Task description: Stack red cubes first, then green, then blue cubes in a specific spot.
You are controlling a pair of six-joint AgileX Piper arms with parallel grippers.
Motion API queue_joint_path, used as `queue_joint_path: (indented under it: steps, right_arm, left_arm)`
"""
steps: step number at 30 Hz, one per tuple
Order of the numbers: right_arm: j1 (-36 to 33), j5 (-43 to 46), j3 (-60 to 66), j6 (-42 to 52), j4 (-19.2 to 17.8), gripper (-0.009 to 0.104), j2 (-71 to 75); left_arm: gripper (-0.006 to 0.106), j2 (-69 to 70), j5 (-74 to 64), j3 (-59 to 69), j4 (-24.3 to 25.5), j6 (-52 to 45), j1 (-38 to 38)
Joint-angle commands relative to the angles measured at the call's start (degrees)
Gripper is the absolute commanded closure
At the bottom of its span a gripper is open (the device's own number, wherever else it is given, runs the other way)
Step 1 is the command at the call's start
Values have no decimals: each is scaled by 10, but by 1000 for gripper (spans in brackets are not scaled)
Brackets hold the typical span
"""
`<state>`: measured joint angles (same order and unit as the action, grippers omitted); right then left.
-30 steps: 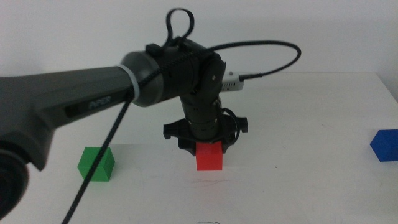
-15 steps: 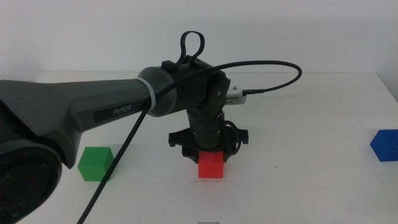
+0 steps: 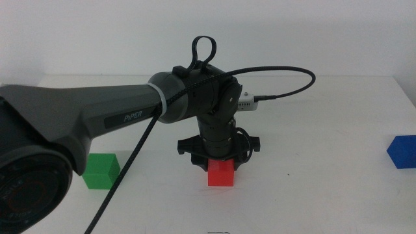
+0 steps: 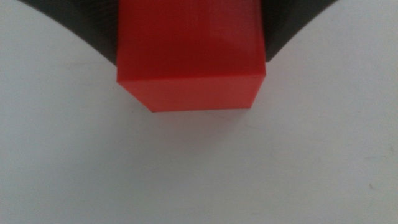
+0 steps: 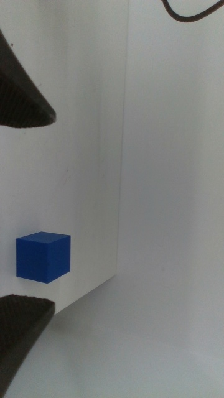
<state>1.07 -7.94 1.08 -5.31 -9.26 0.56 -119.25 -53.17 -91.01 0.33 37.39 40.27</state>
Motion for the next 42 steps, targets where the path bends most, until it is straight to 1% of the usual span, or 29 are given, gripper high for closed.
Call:
queue_joint_path:
  steps: [1, 2, 3, 5, 7, 8, 12, 16, 19, 29, 31, 36, 39, 41, 42]
  right_arm:
    - [4, 42, -16, 6, -4, 12, 13]
    - [4, 42, -16, 6, -4, 12, 13]
    - [4, 42, -16, 6, -4, 12, 13]
    - [4, 42, -16, 6, -4, 12, 13]
    - [4, 42, -16, 6, -4, 12, 13]
    - [4, 42, -16, 6, -4, 12, 13]
    - [4, 42, -16, 6, -4, 12, 13]
    - [4, 42, -16, 6, -4, 12, 13]
    - [4, 42, -16, 6, -4, 12, 13]
    - [4, 42, -16, 6, -4, 12, 13]
    - [4, 42, -16, 6, -4, 12, 13]
    - [4, 42, -16, 6, -4, 12, 13]
    - [4, 42, -16, 6, -4, 12, 13]
    - [4, 42, -16, 6, -4, 12, 13]
    - [4, 42, -16, 6, -4, 12, 13]
  left_arm:
    - [87, 14, 13, -8, -15, 0, 2]
    - [62, 14, 13, -8, -15, 0, 2]
    - [55, 14, 13, -8, -15, 0, 2]
    - [26, 14, 13, -8, -15, 0, 2]
    - [11, 14, 13, -8, -10, 0, 2]
    - [6, 14, 13, -8, -9, 0, 2]
    - [7, 16, 8, -8, -9, 0, 2]
    - [7, 30, -9, -8, 5, 0, 1]
    - [7, 47, -13, -8, 6, 0, 1]
    - [7, 137, -31, -8, 14, 0, 1]
    - [7, 162, -49, -8, 33, 0, 1]
    - [7, 227, -127, -8, 111, -1, 1]
    - [7, 259, -196, -8, 172, -8, -8]
    - [7, 277, -227, -7, 188, -33, -24]
    - [7, 288, -224, -4, 184, -58, -38]
